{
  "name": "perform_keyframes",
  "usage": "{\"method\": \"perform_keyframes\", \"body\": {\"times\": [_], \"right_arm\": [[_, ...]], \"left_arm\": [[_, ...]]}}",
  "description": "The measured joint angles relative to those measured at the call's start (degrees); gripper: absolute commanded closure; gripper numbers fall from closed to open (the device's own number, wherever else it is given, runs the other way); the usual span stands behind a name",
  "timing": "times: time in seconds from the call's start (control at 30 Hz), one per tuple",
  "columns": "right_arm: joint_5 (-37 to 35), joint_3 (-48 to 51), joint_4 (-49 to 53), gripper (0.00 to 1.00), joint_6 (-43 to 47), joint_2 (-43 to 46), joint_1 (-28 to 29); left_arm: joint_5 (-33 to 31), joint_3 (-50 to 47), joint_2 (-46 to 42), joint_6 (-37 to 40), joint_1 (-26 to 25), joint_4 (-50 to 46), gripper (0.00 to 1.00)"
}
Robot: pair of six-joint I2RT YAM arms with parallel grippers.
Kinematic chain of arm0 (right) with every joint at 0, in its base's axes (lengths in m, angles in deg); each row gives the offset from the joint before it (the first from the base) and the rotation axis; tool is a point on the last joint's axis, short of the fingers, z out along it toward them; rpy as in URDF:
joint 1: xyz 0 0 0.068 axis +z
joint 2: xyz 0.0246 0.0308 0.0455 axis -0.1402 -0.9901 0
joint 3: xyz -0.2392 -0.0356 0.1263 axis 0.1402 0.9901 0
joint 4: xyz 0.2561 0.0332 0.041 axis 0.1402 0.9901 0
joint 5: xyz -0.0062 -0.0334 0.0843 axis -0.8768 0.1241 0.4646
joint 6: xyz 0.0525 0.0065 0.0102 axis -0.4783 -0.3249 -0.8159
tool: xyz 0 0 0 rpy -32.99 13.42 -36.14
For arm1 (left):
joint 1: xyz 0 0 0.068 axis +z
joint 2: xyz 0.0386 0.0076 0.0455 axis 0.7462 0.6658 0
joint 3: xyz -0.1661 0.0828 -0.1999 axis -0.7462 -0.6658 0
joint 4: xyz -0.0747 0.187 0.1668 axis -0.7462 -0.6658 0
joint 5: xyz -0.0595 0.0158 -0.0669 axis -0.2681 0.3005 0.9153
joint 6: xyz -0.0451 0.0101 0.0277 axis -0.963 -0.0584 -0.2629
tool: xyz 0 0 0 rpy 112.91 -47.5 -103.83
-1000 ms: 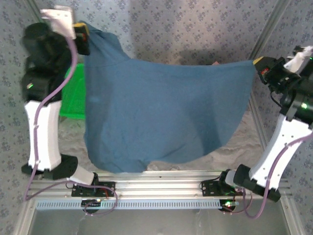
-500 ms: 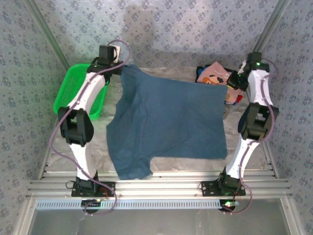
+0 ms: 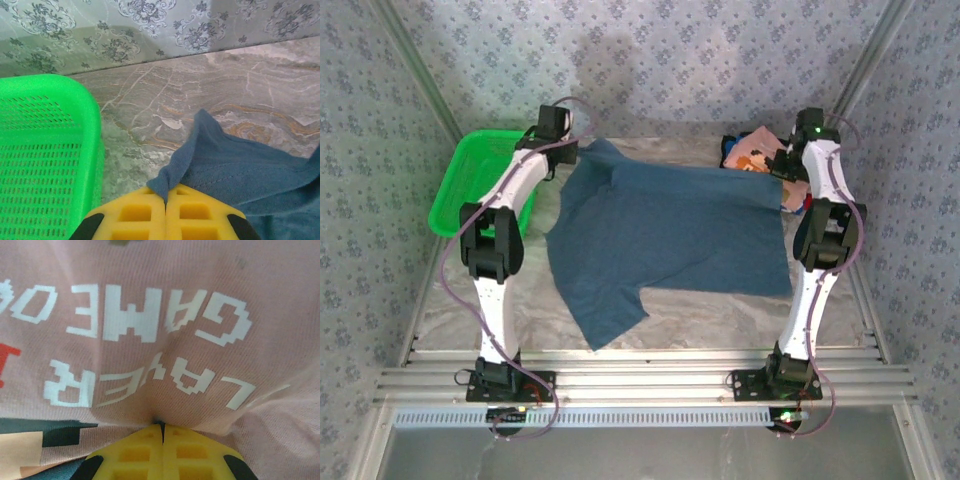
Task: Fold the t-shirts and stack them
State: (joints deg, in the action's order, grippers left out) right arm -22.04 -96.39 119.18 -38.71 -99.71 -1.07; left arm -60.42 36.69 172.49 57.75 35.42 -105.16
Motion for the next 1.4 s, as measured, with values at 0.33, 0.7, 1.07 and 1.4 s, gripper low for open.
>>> {"method": "perform_keyframes", "body": {"times": [0.33, 0.7, 1.07, 1.4], "right_arm": [[-0.7, 16.9, -7.0, 1.0, -0.2, 12.3, 0.3], [0.0, 31.3, -13.9, 1.0, -0.7, 21.3, 0.0], [0.2, 35.5, -17.6, 1.0, 0.0, 22.8, -2.5], [-0.1, 21.0, -18.4, 1.0, 2.8, 19.7, -2.2]], "left_arm": [[4.8, -13.6, -11.8, -7.5, 0.9, -0.4, 1.0], [9.0, -27.0, -17.3, -15.3, 1.2, 0.9, 1.0], [10.3, -36.2, -21.0, -18.9, 1.2, 2.5, 1.0], [10.5, -40.6, -23.4, -20.3, 1.2, 3.8, 1.0]]}}
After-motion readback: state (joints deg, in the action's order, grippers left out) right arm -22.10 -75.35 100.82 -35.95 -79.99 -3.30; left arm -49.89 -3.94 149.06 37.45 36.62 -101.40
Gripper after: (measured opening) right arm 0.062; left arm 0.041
